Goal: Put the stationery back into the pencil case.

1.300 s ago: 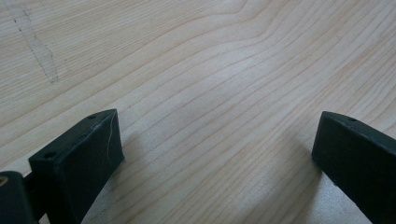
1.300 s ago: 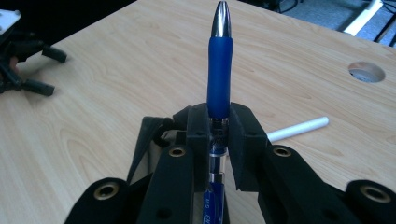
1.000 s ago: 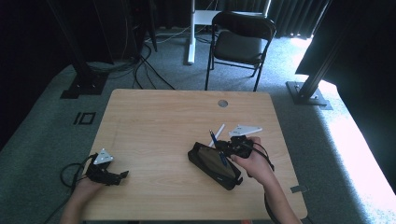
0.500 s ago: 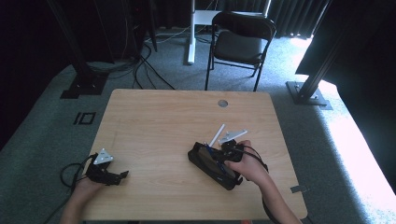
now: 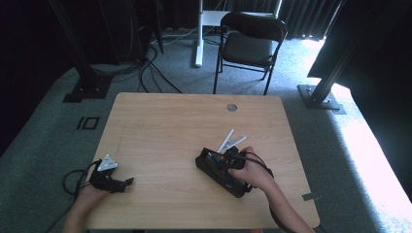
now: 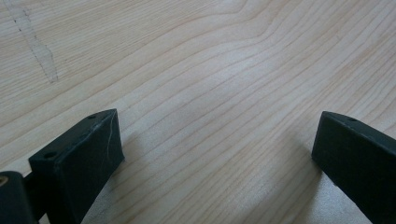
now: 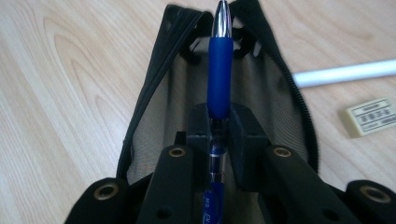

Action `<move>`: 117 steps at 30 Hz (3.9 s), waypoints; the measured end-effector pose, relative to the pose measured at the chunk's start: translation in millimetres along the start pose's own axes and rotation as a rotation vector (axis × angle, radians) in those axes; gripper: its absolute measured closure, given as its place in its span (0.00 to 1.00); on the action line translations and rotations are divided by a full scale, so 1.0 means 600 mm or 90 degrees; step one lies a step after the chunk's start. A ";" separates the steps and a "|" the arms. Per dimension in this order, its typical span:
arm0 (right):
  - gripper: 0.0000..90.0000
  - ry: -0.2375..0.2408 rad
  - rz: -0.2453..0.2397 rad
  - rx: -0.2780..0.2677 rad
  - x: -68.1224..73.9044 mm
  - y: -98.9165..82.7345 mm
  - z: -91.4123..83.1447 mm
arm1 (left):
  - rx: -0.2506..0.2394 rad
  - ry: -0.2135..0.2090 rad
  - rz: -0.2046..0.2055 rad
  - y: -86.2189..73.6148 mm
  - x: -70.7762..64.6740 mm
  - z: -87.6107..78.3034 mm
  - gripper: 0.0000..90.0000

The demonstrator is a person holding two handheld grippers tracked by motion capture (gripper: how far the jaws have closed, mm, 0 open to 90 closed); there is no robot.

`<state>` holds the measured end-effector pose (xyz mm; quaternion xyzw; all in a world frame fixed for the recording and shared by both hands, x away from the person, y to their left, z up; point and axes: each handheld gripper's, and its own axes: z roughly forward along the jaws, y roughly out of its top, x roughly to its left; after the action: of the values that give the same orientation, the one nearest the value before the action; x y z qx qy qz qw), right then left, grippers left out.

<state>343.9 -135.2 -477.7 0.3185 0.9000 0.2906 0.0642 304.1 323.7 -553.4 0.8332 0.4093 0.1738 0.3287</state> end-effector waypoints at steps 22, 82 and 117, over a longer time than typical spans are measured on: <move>0.85 0.005 0.000 0.038 0.005 0.006 0.023 | 0.000 0.000 0.000 0.000 0.000 0.000 0.02; 0.58 -0.139 0.344 -0.086 -0.156 -0.014 0.086 | 0.000 0.000 0.000 0.000 0.000 0.000 0.02; 0.76 -0.148 0.233 -0.071 -0.145 -0.024 0.004 | 0.000 0.000 0.000 0.000 0.000 0.000 0.02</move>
<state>405.8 -196.4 -493.9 0.5038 0.7963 0.3079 0.1312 304.1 323.7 -553.4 0.8331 0.4095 0.1737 0.3288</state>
